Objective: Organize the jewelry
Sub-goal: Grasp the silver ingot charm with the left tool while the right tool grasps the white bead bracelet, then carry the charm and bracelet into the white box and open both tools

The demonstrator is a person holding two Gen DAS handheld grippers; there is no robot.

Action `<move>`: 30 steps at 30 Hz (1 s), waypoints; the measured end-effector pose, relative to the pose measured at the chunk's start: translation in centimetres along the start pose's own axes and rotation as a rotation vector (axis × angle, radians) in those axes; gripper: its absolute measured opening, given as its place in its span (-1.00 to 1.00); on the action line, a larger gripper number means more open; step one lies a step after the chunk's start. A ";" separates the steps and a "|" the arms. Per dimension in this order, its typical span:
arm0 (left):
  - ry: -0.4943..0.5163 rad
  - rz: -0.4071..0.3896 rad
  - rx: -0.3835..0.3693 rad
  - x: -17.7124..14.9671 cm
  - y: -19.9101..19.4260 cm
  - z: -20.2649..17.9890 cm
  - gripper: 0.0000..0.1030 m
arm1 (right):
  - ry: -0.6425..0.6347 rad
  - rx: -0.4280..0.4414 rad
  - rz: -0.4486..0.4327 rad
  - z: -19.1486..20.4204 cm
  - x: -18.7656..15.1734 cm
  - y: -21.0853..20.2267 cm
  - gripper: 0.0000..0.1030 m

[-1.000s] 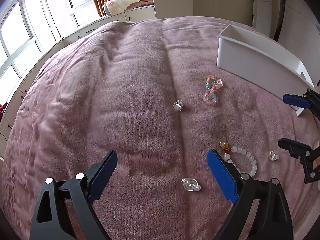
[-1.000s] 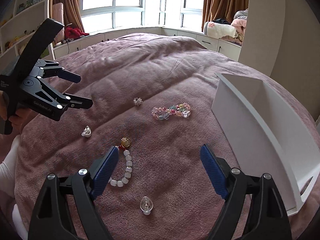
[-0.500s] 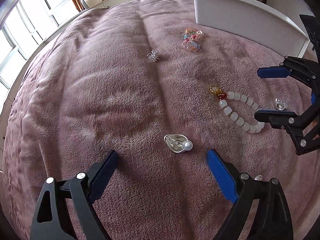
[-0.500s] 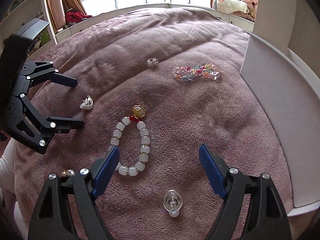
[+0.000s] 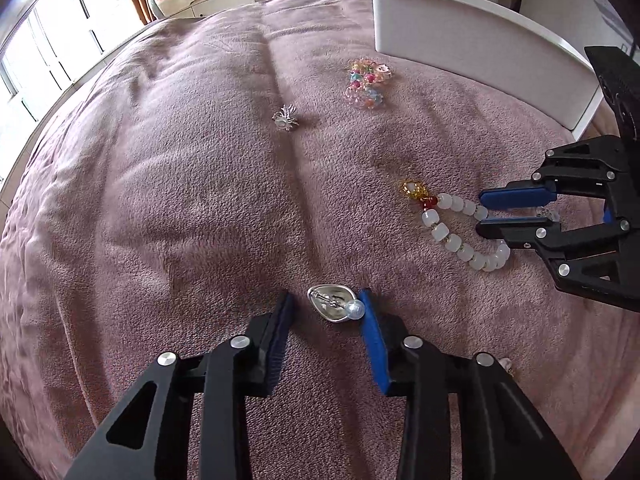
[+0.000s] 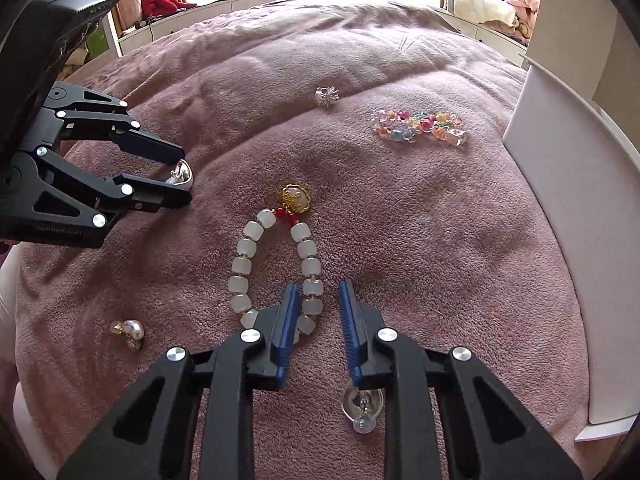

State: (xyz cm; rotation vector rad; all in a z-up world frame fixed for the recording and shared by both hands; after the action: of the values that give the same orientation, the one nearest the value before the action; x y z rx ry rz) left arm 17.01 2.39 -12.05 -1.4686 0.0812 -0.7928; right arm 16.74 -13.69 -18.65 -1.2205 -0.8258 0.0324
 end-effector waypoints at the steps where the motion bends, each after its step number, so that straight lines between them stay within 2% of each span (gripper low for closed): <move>1: -0.007 -0.001 -0.011 0.0 0.1 0.2 -0.38 | 0.013 0.013 0.005 -0.1 0.0 0.0 -0.76; 2: -0.015 -0.004 -0.023 0.0 0.2 0.5 -0.44 | 0.027 0.022 0.008 -0.1 0.1 0.1 -0.76; 7: -0.063 -0.022 -0.077 0.0 -0.1 1.1 -0.44 | 0.057 0.037 -0.003 -0.8 0.8 -0.5 -0.79; 14: -0.086 -0.060 -0.068 1.5 -0.9 1.5 -0.44 | 0.094 0.041 -0.085 -2.4 2.4 -3.3 -0.79; 23: -0.046 -0.156 -0.032 6.7 -3.8 0.8 -0.44 | 0.132 0.007 -0.242 -5.4 5.3 -8.9 -0.79; 30: -0.028 -0.253 -0.024 12.0 -6.6 -0.1 -0.44 | 0.201 -0.038 -0.403 -10.2 7.4 -15.4 -0.79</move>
State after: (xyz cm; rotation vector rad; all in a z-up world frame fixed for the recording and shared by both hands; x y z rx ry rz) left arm 23.17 -3.29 -1.22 -1.5308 -0.1194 -0.9775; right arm 21.75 -24.59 -2.79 -1.0535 -0.8833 -0.4285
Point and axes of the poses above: each gripper's, at about its wrist camera, not at the fingertips, and y roughly the way its jaws point, z to its left, x to its top, the point moved 5 cm from there along y, roughly the way its jaws point, and after that the axes turned 11 degrees about y, right-handed, at the moved point
